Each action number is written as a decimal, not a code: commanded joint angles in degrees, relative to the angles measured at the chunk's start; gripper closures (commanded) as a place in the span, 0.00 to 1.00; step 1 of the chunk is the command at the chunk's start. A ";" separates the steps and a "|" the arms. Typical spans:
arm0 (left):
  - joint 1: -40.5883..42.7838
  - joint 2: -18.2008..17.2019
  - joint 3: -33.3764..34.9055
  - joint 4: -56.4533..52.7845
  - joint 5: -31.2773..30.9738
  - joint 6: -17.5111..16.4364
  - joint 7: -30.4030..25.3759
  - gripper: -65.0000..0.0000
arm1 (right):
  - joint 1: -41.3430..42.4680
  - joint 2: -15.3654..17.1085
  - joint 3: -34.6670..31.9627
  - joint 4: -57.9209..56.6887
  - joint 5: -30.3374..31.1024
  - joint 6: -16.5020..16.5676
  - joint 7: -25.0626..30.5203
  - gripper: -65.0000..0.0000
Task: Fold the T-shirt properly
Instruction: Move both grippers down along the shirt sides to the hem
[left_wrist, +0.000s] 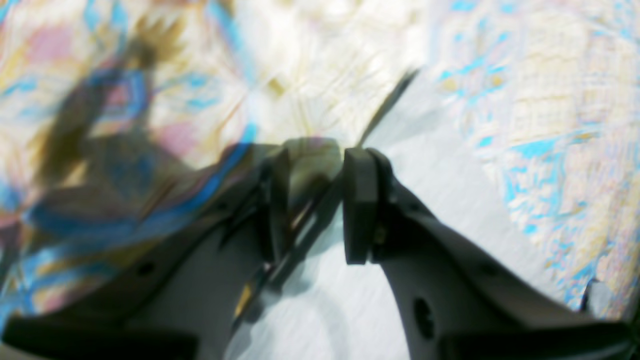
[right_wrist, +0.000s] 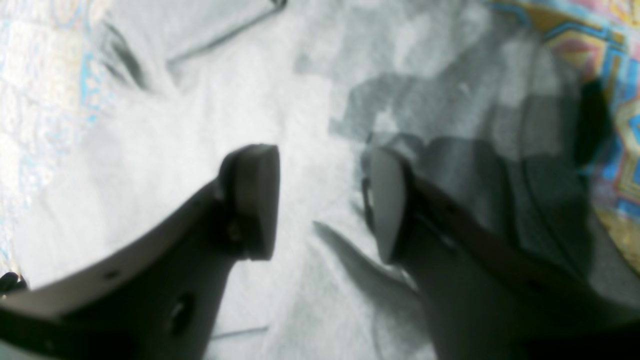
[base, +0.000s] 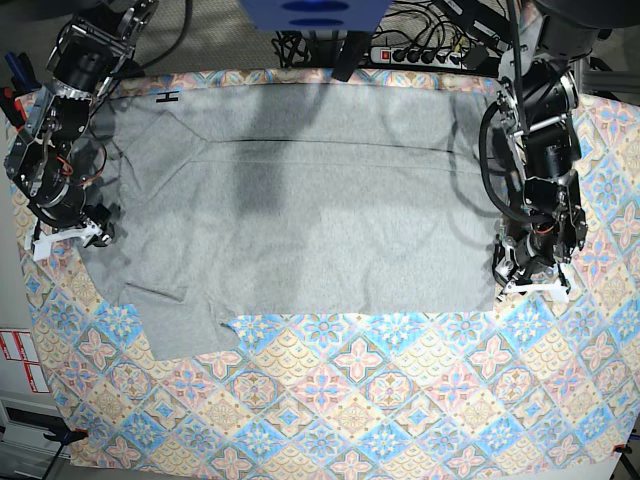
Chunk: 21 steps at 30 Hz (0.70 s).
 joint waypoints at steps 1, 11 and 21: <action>-1.75 -0.21 0.12 -0.78 0.21 0.08 -0.28 0.71 | 1.05 1.04 0.17 0.96 0.67 0.31 0.82 0.56; -1.31 2.95 11.99 -1.13 -0.41 0.08 -0.98 0.72 | 1.05 0.95 0.17 0.96 0.67 0.31 0.82 0.56; 2.39 4.10 12.25 3.62 -0.50 -2.30 -0.98 1.00 | 4.74 1.30 0.17 0.44 -1.44 0.31 0.55 0.56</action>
